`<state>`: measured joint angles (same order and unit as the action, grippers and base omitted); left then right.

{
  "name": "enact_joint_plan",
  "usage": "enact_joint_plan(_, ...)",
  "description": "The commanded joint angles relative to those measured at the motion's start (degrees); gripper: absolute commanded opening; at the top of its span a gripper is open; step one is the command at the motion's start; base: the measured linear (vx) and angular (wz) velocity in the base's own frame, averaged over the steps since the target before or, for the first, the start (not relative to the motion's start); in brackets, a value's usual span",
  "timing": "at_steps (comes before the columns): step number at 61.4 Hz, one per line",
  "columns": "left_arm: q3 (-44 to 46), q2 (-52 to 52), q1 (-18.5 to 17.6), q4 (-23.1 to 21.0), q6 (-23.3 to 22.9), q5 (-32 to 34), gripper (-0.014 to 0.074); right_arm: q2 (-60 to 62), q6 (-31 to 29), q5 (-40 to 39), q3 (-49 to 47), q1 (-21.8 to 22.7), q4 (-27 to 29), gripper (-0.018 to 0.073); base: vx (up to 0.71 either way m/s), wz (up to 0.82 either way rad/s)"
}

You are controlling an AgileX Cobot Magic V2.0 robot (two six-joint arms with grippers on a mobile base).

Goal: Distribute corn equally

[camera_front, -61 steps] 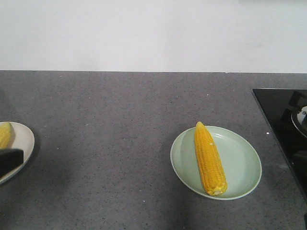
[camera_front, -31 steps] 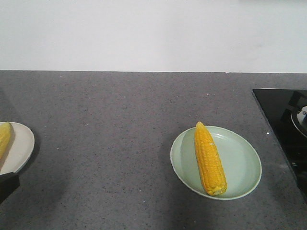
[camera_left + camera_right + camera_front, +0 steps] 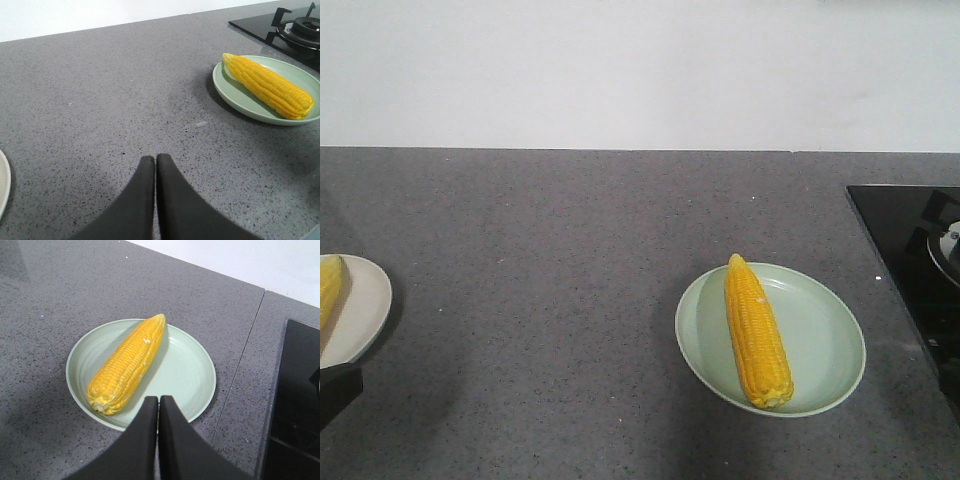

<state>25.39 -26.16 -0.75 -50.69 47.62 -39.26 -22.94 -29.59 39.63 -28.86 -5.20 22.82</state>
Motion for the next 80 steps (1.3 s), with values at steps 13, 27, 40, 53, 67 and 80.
enact_joint_plan(13,1.28,-0.20,-0.15,-2.65,0.05,3.02,-0.0008,-0.28,-0.47,-3.62,-1.45,-0.01,1.00,-0.0004,0.00,0.00)
enact_joint_plan(27,-0.80,4.36,-0.10,6.80,6.00,10.81,-0.0008,-0.28,-0.47,-3.62,-1.45,-0.01,1.00,-0.0004,0.00,0.00)
enact_joint_plan(40,-11.81,13.59,0.08,7.78,6.27,24.24,-0.0008,-0.28,-0.47,-3.62,-1.45,-0.01,1.00,-0.0004,0.00,0.00)
enact_joint_plan(53,-24.30,24.16,0.08,7.83,6.20,33.55,-0.0008,-0.28,-0.47,-3.62,-1.45,-0.01,1.00,-0.0004,0.00,0.00)
enact_joint_plan(67,-26.80,27.66,0.08,9.45,6.44,37.90,-0.0007,-0.28,-0.47,-3.56,-1.45,-0.01,1.00,-0.0004,0.00,0.00)
enact_joint_plan(80,-26.73,27.66,0.08,9.35,6.44,41.85,-0.0007,-0.28,-0.47,-3.56,-1.45,-0.01,1.00,-0.0004,0.00,0.00)
